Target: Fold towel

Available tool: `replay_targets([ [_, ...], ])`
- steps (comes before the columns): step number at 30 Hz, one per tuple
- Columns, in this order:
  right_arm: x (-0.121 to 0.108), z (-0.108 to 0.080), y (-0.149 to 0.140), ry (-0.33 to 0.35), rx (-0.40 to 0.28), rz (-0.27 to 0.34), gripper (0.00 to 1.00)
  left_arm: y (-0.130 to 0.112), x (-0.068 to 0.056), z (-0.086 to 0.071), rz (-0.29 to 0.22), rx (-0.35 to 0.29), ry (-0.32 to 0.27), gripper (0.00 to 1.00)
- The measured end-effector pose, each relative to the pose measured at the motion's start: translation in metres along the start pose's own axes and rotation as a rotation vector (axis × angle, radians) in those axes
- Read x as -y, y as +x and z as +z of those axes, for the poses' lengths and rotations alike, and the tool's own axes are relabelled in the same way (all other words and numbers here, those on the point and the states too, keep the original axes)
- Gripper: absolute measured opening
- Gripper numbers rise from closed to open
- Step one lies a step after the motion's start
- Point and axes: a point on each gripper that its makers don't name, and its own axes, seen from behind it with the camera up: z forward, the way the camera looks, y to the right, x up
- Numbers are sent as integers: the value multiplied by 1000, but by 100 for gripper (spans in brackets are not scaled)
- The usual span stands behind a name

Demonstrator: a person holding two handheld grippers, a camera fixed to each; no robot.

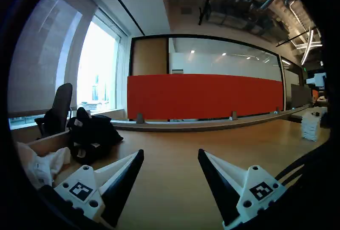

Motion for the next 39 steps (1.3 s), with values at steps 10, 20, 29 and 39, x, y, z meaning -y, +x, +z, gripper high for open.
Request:
replay_targets([
  [10,-21,-2,-45,-22,11,33,100,-2,-1,0,-1,-1,0,94],
  [20,-26,-3,-76,-14,7,52,100,-1,-1,0,-1,-1,0,94],
  [29,-30,-5,-96,-19,14,72,100,-1,0,0,-1,-1,0,94],
  [39,-25,-8,-113,-18,28,31,100,-2,-1,0,0,-1,0,94],
])
